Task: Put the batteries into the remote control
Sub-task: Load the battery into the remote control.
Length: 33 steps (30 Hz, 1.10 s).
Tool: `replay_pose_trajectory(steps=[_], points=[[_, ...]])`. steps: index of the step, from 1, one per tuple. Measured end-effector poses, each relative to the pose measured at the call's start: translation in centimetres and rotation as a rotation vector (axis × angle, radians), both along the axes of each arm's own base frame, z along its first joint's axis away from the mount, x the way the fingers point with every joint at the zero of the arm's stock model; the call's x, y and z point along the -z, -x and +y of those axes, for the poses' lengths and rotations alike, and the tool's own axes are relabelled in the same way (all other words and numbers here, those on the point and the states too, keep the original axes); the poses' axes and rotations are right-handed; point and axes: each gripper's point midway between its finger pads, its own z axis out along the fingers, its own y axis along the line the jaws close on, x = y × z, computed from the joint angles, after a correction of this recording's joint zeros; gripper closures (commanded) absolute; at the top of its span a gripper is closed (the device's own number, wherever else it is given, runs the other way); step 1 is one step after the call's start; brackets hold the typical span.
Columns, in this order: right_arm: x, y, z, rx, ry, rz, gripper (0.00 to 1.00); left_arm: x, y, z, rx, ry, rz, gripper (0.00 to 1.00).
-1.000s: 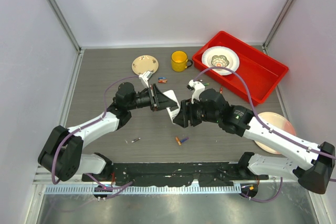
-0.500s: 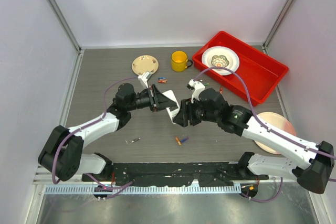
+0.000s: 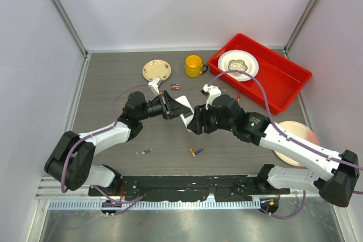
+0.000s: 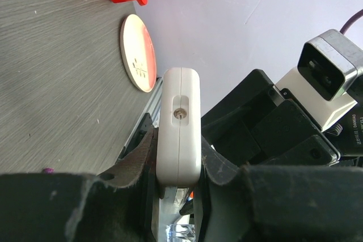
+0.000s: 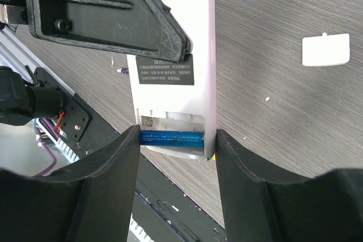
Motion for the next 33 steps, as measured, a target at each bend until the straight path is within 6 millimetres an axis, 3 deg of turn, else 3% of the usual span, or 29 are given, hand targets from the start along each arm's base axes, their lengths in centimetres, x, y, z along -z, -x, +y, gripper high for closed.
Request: replay_pose_trajectory(steps=[17, 33], points=[[-0.33, 0.18, 0.07, 0.001, -0.029, -0.004, 0.39, -0.12, 0.09, 0.03, 0.000, 0.011, 0.003, 1.00], [0.13, 0.43, -0.47, 0.024, -0.022, 0.032, 0.25, 0.63, 0.37, 0.15, 0.004, -0.024, 0.008, 1.00]])
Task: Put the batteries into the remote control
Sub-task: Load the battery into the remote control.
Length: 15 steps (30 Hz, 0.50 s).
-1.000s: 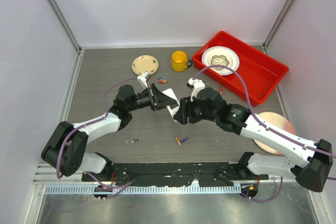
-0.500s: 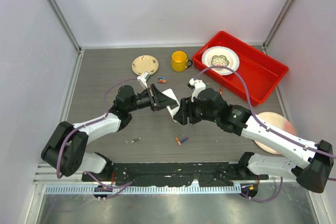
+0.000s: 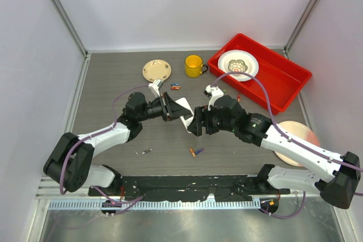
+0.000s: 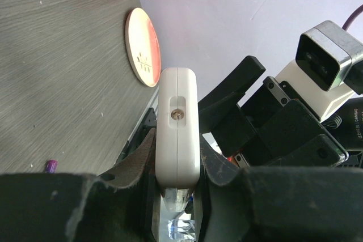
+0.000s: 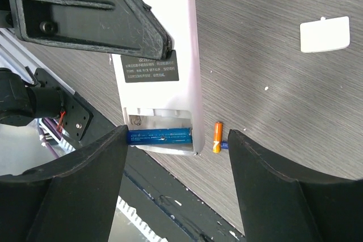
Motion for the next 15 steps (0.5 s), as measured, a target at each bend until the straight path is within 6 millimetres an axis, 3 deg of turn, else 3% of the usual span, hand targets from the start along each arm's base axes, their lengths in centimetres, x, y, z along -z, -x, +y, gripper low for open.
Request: replay_pose_trajectory(steps=[15], points=[[-0.07, 0.47, -0.36, -0.008, -0.002, 0.014, 0.20, 0.13, 0.26, 0.03, 0.004, -0.013, -0.003, 1.00]])
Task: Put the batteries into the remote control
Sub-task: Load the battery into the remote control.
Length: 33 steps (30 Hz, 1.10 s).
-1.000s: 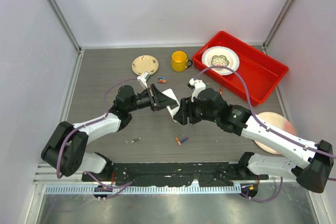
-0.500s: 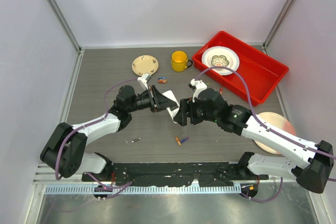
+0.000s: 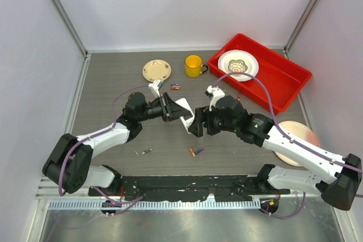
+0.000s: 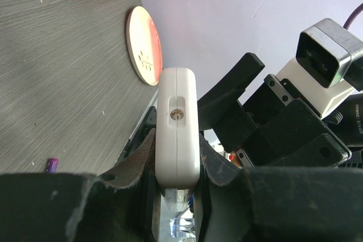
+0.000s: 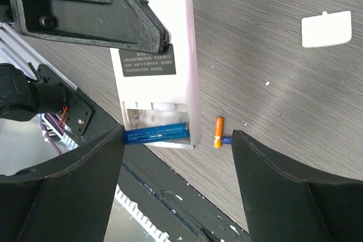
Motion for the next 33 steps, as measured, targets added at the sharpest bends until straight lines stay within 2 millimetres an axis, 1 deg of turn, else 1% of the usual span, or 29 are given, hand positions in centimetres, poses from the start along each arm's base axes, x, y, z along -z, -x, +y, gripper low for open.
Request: replay_pose_trajectory(steps=[15, 22, 33], points=[[-0.15, 0.15, -0.07, -0.004, -0.005, 0.002, 0.18, -0.24, 0.02, -0.01, -0.001, 0.009, 0.009, 1.00], [-0.22, 0.06, -0.02, -0.001, -0.009, 0.001, 0.12, -0.56, 0.06, -0.04, 0.002, 0.020, 0.004, 1.00], [0.05, -0.07, 0.09, -0.001, -0.005, 0.008, 0.11, -0.60, 0.07, -0.05, 0.003, 0.022, 0.001, 1.00]])
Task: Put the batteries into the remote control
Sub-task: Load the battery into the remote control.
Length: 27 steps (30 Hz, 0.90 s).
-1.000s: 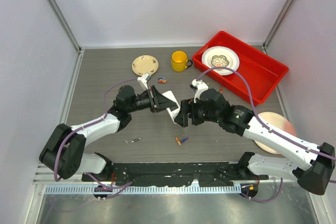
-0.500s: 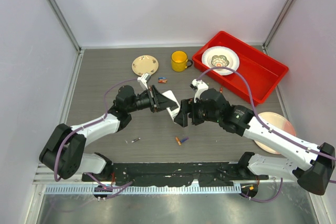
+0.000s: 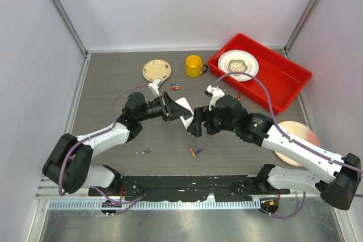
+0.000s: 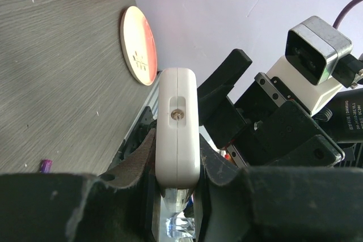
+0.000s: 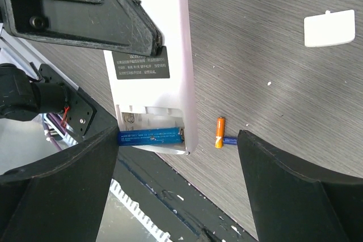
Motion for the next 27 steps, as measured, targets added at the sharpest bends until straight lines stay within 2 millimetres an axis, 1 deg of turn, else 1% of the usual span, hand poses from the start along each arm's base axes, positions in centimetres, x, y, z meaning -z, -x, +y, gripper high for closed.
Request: replay_pose_trajectory(steps=[27], points=[[0.30, 0.26, 0.55, -0.030, -0.011, 0.028, 0.11, 0.19, 0.40, -0.08, 0.026, -0.002, 0.006, 1.00]])
